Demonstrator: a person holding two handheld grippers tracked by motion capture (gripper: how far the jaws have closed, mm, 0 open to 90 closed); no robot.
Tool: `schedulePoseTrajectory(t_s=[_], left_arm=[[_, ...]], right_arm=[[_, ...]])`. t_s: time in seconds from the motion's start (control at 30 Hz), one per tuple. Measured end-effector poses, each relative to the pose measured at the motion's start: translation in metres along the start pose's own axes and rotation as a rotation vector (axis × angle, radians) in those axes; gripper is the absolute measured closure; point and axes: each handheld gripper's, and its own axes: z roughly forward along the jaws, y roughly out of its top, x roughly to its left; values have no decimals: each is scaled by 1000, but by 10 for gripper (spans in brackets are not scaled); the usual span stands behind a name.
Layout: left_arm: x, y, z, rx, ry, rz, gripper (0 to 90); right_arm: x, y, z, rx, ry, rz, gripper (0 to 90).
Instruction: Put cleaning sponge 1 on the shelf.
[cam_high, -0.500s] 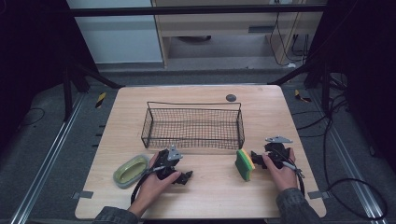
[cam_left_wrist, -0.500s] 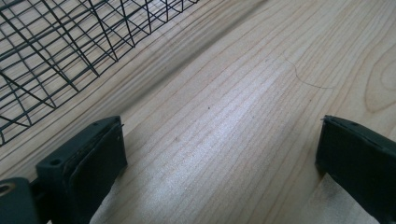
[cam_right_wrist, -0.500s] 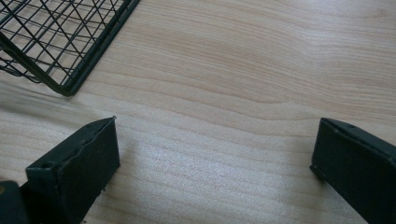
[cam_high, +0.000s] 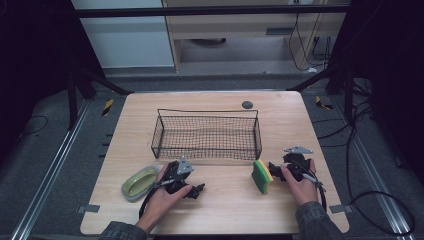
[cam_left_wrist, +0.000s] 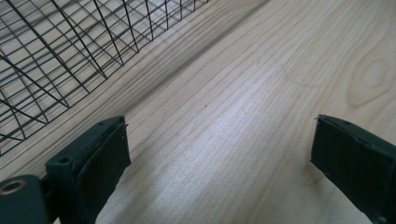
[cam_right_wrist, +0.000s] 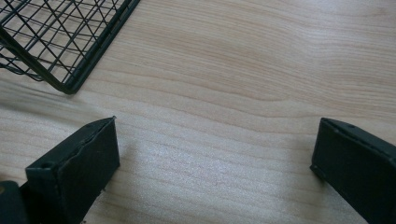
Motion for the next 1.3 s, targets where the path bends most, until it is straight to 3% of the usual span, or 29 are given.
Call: schedulePoseTrajectory(t_s=[0.1, 0.23, 0.43, 0.6, 0.7, 0.93, 1.03, 1.3], left_arm=[[1, 8, -13, 24, 20, 47, 45], [12, 18, -37, 56, 41, 45, 45], [36, 16, -77, 102, 96, -3, 49], [51, 8, -99, 139, 149, -2, 49], [64, -2, -114, 162, 159, -47, 47], [69, -11, -126, 200, 150, -39, 43], [66, -14, -130, 230, 141, -12, 41], [70, -20, -132, 289, 120, -3, 123]], right_arm=[[0, 0, 0, 1, -1, -2, 10], [0, 0, 0, 1, 0, -3, 9], [0, -1, -1, 4, 3, -3, 8], [0, -2, -1, 0, 4, -6, 8], [0, -2, -2, 0, 3, -4, 8], [0, -3, -3, 0, 3, -1, 8], [0, -3, -3, 3, 1, 3, 8], [0, -4, -4, 2, -1, -6, 8]])
